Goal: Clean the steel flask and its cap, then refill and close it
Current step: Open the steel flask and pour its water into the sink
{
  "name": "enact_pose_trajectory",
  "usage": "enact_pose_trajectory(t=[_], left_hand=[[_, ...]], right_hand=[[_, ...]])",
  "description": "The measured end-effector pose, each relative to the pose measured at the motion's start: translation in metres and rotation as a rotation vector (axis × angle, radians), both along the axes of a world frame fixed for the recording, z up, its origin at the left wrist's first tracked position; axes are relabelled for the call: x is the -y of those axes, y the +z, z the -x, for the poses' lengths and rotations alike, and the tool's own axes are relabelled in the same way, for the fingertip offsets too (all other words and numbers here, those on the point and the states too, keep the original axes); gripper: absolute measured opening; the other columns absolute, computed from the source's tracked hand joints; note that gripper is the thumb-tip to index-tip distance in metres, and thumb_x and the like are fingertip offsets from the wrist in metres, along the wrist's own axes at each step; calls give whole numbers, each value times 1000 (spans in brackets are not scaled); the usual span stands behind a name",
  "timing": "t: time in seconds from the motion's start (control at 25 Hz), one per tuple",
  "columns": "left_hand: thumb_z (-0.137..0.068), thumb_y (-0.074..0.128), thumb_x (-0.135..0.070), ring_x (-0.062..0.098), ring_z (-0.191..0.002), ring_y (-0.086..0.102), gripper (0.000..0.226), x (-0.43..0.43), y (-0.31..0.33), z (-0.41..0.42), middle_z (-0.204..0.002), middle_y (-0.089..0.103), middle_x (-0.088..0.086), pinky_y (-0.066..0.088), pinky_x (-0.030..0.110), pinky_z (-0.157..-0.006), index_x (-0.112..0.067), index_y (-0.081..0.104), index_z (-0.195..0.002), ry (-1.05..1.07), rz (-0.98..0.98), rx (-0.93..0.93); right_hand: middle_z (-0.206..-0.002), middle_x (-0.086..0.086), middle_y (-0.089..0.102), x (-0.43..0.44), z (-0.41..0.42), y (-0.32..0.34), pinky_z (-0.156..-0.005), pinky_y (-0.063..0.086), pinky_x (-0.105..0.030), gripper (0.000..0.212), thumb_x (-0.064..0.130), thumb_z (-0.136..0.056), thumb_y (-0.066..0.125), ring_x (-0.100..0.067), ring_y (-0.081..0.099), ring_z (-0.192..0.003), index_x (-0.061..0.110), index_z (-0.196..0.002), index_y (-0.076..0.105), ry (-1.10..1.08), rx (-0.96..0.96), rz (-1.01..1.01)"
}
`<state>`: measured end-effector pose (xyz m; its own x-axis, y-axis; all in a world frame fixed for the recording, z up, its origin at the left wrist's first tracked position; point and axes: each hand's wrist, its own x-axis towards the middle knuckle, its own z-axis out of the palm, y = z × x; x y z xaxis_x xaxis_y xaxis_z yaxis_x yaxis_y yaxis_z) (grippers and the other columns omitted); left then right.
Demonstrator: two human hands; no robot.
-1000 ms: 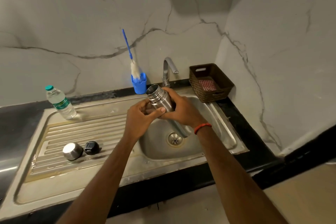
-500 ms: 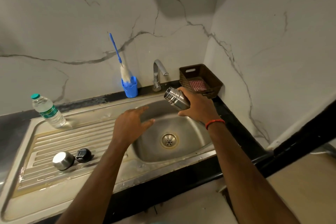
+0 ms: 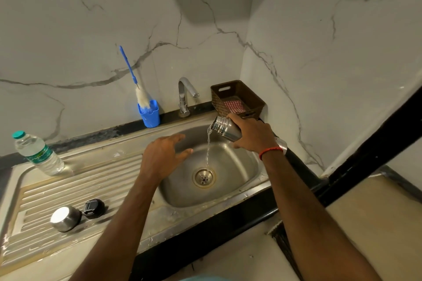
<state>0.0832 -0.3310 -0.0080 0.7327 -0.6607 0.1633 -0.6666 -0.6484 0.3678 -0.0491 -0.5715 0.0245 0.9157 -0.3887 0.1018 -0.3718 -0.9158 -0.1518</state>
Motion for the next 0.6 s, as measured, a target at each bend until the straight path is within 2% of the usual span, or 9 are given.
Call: enact_pose_trajectory(t=[0.6], left_hand=[[-91,65,-57,21,-127,57,64,4,-1,-5,-143,61,1,44,40,-106,-22,54,-144,-72,27,-31]], right_hand=[[-119,-8,67,9,8,17,-87,53,-45,91,42,-74,83,-31,67,-101,32,-148,31,-100,-40,122]])
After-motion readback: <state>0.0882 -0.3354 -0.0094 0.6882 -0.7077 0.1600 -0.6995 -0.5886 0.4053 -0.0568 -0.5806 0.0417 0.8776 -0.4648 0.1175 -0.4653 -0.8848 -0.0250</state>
